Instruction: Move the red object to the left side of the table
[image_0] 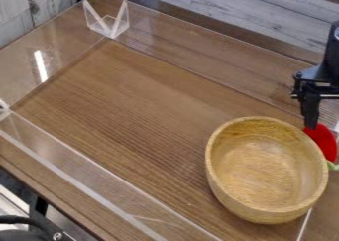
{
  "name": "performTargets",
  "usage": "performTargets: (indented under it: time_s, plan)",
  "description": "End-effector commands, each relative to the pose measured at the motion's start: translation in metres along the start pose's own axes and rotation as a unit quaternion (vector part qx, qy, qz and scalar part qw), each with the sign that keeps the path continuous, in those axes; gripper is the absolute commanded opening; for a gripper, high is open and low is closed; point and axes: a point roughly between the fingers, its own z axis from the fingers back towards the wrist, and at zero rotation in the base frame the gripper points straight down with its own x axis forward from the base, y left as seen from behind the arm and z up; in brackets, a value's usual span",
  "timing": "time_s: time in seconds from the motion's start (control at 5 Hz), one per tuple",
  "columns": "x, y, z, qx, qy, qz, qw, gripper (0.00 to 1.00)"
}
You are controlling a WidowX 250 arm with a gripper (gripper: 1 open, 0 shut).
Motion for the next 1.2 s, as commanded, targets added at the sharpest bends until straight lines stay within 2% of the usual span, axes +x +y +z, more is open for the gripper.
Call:
performTargets:
  time_s: [0.0, 0.2, 0.6, 1.0]
  plan:
    - [0.015, -0.013, 0.016, -0.028, -0.022, 0.007, 0.9993, 1.00]
    - [0.022, -0.014, 0.011, -0.027, -0.021, 0.013, 0.9993, 1.00]
    - [0.021, -0.016, 0.008, -0.028, -0.021, 0.043, 0.9985, 1.00]
    - [0.029, -0.003, -0.004, -0.028, -0.025, 0.088, 0.9954, 1.00]
